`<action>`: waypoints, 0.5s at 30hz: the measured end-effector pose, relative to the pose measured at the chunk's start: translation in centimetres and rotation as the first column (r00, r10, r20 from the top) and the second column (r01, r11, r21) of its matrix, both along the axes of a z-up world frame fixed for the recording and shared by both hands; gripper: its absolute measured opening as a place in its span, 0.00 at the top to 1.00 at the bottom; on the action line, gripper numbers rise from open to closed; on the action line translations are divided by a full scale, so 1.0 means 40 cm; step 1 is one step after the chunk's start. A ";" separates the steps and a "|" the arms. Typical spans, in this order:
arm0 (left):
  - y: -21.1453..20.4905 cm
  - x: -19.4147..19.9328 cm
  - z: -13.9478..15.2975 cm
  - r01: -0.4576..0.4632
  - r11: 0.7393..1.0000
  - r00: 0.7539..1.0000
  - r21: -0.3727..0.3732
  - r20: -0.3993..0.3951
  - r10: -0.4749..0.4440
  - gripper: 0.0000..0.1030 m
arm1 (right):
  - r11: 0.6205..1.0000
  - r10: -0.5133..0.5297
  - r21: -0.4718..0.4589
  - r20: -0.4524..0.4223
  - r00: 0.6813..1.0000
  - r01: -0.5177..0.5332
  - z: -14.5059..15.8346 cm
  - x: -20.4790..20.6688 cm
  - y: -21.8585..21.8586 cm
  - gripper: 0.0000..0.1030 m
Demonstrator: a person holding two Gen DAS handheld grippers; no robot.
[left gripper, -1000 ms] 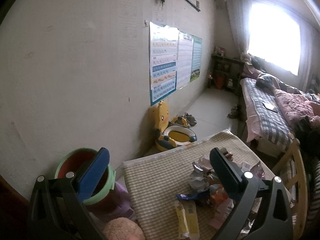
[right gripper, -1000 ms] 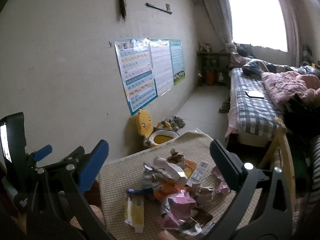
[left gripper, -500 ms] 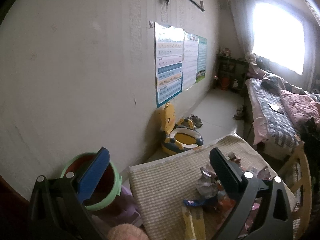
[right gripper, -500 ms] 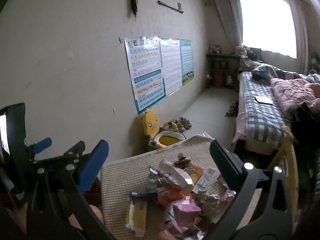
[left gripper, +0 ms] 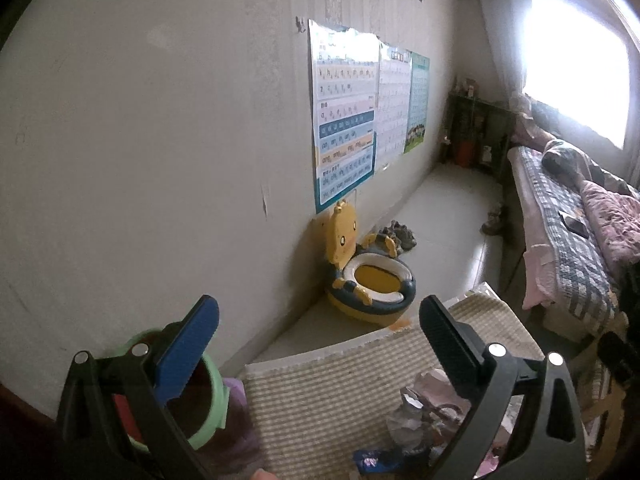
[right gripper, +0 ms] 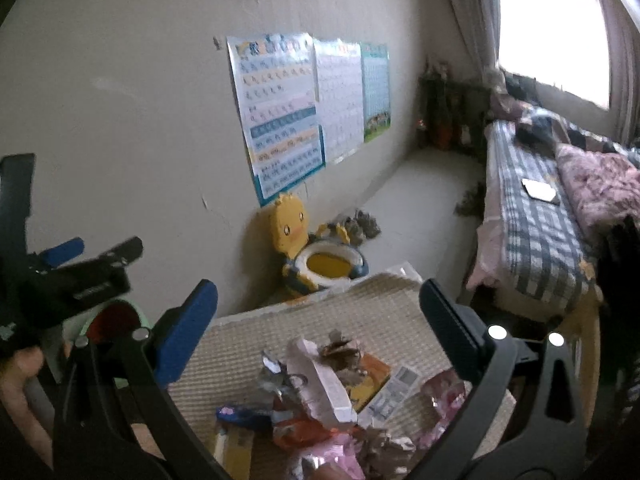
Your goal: Collect trash
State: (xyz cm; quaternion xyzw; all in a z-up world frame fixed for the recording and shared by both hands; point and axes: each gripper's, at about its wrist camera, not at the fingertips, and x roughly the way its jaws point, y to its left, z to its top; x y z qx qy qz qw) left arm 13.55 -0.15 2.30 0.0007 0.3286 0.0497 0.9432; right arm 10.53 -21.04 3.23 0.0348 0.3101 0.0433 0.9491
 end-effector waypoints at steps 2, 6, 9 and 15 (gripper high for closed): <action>0.004 -0.003 0.014 0.004 1.000 1.000 0.005 -0.001 -0.004 0.07 | 1.000 0.010 -0.028 0.002 1.000 -0.010 0.002 -0.003 0.008 0.03; 0.026 -0.048 -0.015 0.006 1.000 0.998 0.001 0.061 -0.006 0.07 | 0.995 0.056 -0.083 0.062 0.996 -0.050 -0.028 -0.039 0.043 0.03; 0.048 -0.109 -0.049 -0.004 1.000 0.995 -0.020 0.095 0.005 0.07 | 0.993 0.093 -0.080 0.077 0.993 -0.087 -0.068 -0.097 0.073 0.03; 0.050 -0.239 -0.022 0.021 0.999 0.997 -0.026 0.071 -0.019 0.07 | 0.995 0.092 -0.049 0.031 0.995 -0.091 -0.040 -0.222 0.094 0.03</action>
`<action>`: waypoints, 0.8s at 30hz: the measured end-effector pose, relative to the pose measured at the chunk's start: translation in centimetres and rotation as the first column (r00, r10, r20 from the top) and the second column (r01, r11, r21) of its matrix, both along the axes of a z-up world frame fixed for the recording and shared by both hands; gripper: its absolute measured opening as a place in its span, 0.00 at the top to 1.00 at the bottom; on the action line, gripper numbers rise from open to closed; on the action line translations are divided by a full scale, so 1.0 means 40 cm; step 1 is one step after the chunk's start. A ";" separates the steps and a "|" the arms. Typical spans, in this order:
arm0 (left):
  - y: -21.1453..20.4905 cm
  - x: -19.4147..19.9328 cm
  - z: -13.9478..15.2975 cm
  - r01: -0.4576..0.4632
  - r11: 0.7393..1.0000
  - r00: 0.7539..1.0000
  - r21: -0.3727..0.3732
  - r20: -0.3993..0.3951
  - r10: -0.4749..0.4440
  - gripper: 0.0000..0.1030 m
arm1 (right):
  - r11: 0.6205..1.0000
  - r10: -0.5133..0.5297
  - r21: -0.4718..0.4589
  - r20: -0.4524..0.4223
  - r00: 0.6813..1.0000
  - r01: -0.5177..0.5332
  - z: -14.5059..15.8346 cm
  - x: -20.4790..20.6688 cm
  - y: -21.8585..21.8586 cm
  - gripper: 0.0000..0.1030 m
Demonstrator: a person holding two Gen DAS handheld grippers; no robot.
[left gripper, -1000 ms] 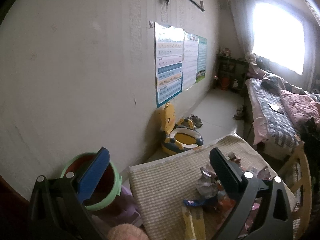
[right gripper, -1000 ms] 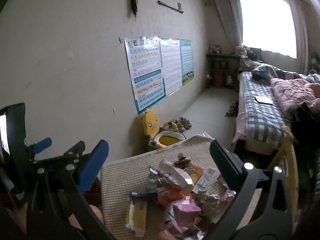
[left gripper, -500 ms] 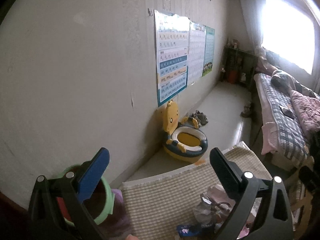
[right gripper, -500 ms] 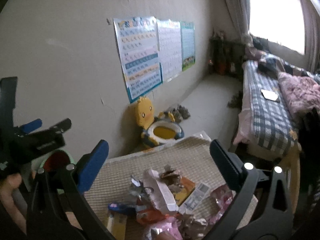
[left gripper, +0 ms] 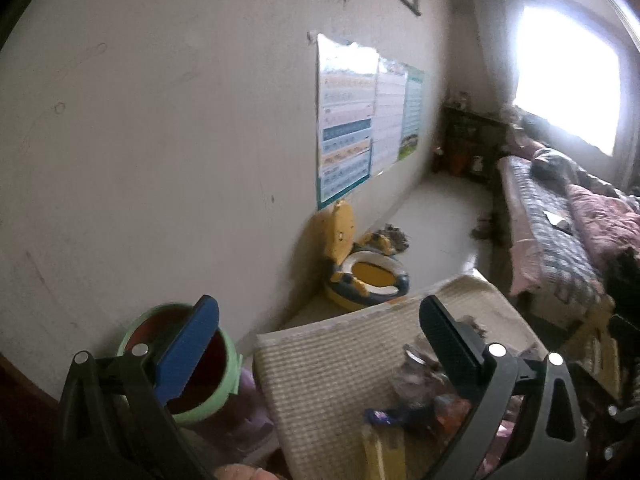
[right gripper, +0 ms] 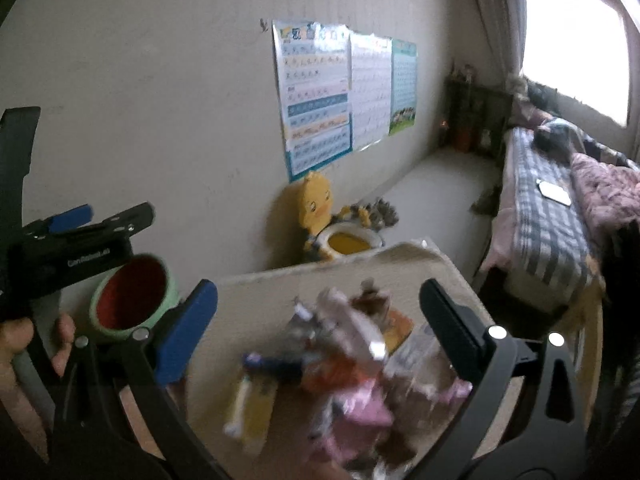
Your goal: Collect trash
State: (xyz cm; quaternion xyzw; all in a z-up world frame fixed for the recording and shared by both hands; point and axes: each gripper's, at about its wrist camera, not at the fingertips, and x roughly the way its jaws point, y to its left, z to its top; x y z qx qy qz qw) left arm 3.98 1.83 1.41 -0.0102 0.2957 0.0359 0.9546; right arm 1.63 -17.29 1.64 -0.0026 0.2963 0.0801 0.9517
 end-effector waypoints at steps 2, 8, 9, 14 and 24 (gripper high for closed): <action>-0.006 -0.029 0.005 0.004 1.000 1.000 0.004 0.008 -0.004 0.07 | 0.999 -0.027 -0.027 0.050 0.998 0.028 0.023 -0.044 -0.005 0.03; -0.033 -0.105 -0.095 0.086 0.996 0.993 0.007 -0.083 -0.085 0.07 | 0.993 -0.113 -0.040 0.046 0.992 0.115 0.029 -0.103 -0.064 0.03; -0.037 -0.112 -0.125 0.100 0.995 0.990 0.018 -0.105 -0.097 0.07 | 0.992 -0.120 -0.032 0.037 0.992 0.121 0.019 -0.107 -0.076 0.03; -0.062 -0.096 -0.282 0.205 0.977 0.941 -0.067 -0.262 -0.215 0.14 | 0.988 -0.152 0.011 -0.056 0.987 0.153 -0.061 -0.110 -0.136 0.03; -0.270 -0.083 -0.396 0.451 0.873 0.804 -0.188 -0.339 -0.488 0.39 | 0.981 -0.187 0.020 -0.155 0.970 0.192 -0.175 -0.107 -0.231 0.07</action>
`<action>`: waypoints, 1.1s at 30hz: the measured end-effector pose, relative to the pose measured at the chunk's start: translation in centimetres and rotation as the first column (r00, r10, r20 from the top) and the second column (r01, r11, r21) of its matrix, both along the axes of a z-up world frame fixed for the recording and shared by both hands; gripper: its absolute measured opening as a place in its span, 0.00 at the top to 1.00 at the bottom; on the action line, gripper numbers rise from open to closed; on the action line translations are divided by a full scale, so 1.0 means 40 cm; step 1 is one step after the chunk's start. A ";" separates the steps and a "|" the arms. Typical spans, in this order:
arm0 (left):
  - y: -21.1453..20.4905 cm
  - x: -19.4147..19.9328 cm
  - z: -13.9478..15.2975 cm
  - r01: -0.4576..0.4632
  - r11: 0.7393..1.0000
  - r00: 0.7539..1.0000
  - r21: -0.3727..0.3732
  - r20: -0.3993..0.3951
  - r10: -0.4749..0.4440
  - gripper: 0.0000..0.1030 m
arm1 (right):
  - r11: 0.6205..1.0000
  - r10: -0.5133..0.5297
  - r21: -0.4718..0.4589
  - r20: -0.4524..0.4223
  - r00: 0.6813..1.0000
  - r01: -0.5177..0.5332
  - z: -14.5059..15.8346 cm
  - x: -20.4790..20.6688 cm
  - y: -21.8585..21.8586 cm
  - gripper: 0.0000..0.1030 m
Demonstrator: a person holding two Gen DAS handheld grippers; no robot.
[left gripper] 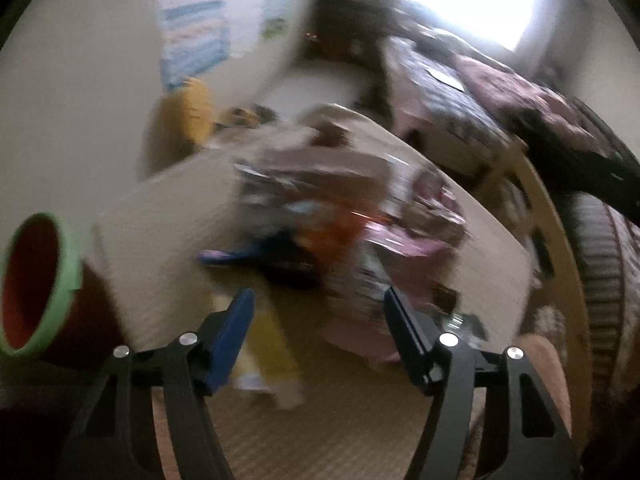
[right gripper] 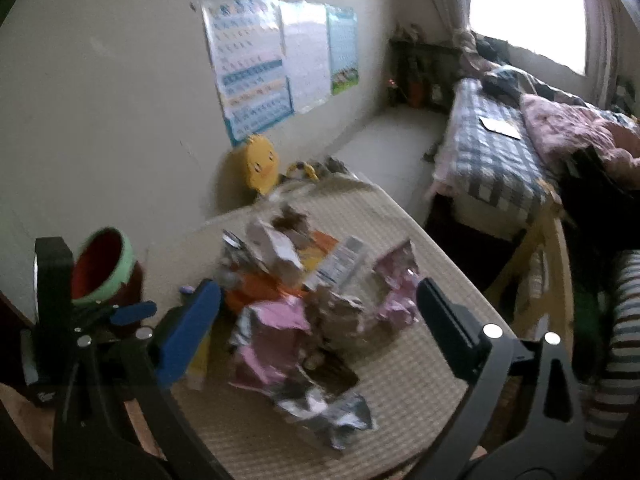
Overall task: Collect trash
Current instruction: 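Grasp the pink snack bag with the left tool while the right tool grasps crumpled brown paper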
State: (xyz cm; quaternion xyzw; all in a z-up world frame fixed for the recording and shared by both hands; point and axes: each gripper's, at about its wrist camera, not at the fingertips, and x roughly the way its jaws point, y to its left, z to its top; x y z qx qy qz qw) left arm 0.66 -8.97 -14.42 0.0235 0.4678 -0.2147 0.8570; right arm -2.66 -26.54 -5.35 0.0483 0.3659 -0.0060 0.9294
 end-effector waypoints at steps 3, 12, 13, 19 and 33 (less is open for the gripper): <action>-0.053 0.006 -0.025 0.041 0.999 0.999 0.003 -0.016 -0.041 0.40 | 1.000 0.002 0.007 -0.035 0.999 -0.002 -0.029 0.018 -0.018 0.08; -0.120 0.038 -0.074 0.106 0.994 0.986 -0.012 -0.125 -0.107 0.49 | 0.999 -0.014 0.030 -0.099 0.995 0.017 -0.106 0.080 -0.079 0.09; -0.125 0.039 -0.080 0.114 0.993 0.985 -0.005 -0.134 -0.113 0.49 | 0.999 -0.020 0.031 -0.109 0.994 0.023 -0.115 0.090 -0.091 0.09; -0.123 0.047 -0.105 0.104 0.994 0.982 0.018 -0.158 -0.100 0.72 | 0.994 -0.066 0.080 -0.156 0.985 0.080 -0.173 0.162 -0.184 0.09; -0.100 0.073 -0.146 0.067 0.998 0.977 0.007 -0.202 -0.065 0.59 | 0.996 -0.015 0.081 -0.254 0.967 0.036 -0.267 0.181 -0.164 0.10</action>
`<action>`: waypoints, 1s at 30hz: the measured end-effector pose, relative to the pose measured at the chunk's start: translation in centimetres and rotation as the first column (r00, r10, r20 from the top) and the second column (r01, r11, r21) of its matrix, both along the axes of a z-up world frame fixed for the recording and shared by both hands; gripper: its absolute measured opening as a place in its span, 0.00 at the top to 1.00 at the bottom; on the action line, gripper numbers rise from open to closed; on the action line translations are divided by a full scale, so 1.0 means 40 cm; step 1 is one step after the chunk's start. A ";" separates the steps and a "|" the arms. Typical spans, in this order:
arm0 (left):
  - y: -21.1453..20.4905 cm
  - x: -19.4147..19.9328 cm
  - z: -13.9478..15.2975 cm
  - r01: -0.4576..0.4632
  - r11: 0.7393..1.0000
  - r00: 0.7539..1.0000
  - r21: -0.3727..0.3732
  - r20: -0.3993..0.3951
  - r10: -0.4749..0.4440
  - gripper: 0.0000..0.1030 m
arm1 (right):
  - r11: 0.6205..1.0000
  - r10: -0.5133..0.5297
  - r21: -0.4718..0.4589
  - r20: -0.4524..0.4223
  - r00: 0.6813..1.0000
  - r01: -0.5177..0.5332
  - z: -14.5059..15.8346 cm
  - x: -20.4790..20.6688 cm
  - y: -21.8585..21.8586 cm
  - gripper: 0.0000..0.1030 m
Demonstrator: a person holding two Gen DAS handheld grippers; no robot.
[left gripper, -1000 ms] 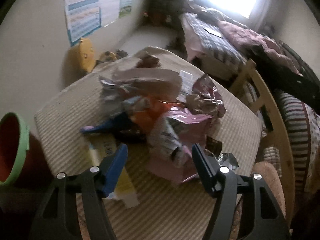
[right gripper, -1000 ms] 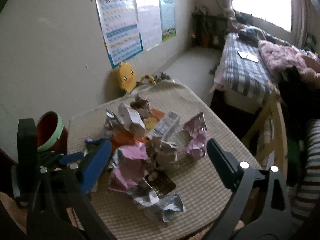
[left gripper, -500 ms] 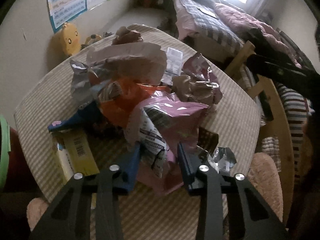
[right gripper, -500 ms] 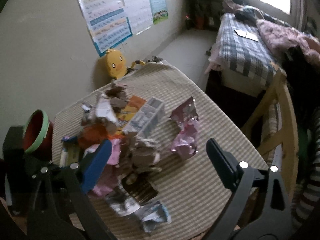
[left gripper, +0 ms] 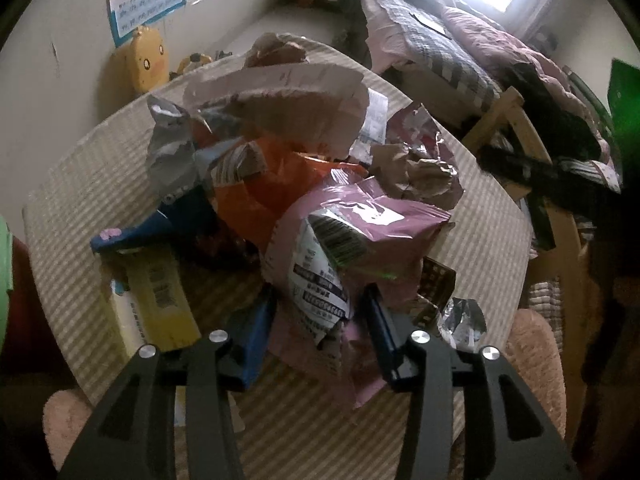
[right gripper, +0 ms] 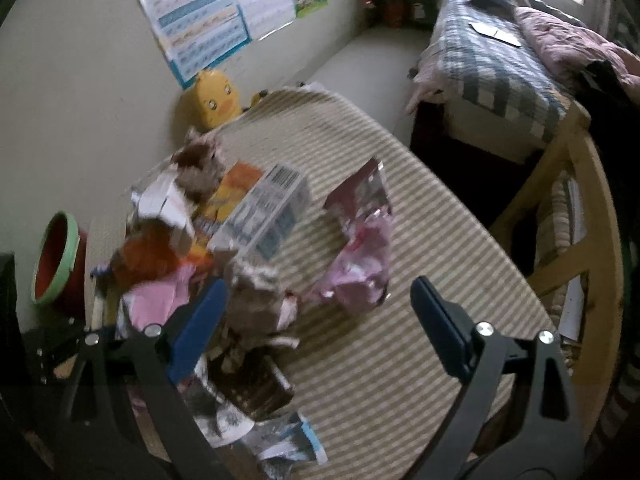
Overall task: Collect trash
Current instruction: 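Grasp the pink snack bag with the left tool while the right tool grasps crumpled brown paper, then carry both items over the green-rimmed red bucket and open both tools to drop them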
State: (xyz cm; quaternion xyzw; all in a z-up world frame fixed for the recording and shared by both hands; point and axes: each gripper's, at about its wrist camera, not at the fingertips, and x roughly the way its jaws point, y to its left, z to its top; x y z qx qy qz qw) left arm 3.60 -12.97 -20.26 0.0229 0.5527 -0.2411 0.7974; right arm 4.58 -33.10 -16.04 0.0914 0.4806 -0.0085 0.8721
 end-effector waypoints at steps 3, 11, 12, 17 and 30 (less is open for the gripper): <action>0.007 -0.002 0.004 -0.007 1.000 1.000 -0.026 -0.001 0.007 0.70 | 0.999 0.034 -0.016 -0.026 0.999 -0.035 -0.019 -0.004 0.020 0.10; 0.053 -0.023 0.063 -0.043 0.995 0.998 -0.094 0.039 0.047 0.82 | 0.997 0.068 0.053 -0.077 0.995 -0.064 -0.061 0.030 0.046 0.39; 0.058 -0.031 0.075 -0.041 0.994 0.998 -0.098 0.051 0.046 0.82 | 0.996 0.070 0.069 -0.080 0.994 -0.064 -0.065 0.036 0.050 0.39; 0.083 -0.060 0.131 -0.035 0.994 0.992 -0.105 0.116 0.047 0.83 | 0.989 0.089 0.123 -0.093 0.992 -0.077 -0.084 0.062 0.072 0.40; 0.216 -0.055 0.218 -0.151 0.981 0.954 -0.123 0.242 0.178 0.83 | 0.996 0.051 0.074 -0.031 0.998 -0.049 0.027 -0.006 0.068 0.63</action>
